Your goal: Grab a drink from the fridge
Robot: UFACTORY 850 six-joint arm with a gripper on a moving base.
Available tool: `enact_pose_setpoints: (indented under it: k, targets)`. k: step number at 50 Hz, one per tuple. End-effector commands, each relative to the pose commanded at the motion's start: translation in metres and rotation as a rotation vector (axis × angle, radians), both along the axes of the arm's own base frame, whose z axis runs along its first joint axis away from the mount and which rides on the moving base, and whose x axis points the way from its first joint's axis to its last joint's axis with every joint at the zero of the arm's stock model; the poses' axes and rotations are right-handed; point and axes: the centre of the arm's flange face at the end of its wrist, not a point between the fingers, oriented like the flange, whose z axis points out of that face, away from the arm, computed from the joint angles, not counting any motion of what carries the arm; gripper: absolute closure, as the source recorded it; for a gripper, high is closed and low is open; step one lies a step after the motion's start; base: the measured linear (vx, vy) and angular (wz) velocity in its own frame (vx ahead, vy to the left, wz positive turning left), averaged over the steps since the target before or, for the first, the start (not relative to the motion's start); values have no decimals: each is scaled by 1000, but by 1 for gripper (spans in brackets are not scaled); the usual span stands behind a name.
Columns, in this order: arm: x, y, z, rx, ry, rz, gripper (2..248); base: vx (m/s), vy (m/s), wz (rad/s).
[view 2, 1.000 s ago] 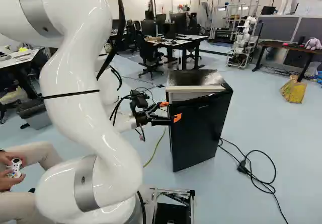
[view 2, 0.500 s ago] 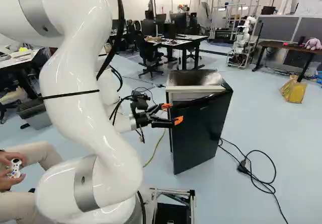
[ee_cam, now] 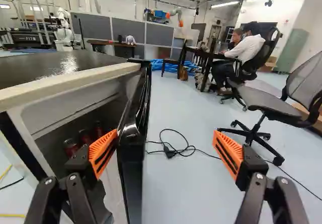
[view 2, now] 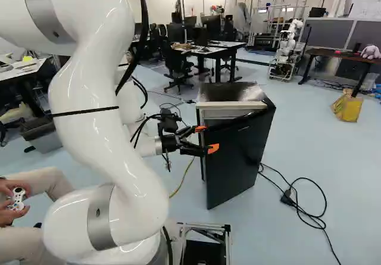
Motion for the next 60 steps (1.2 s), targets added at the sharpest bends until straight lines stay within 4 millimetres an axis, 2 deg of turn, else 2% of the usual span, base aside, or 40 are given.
enact_pose_setpoints:
  k: [23, 60]
  targets:
    - [1, -12, -4, 49, 4, -129, 3, 0, 0, 0]
    - [5, -63, 1, 22, -46, -446, 3, 0, 0, 0]
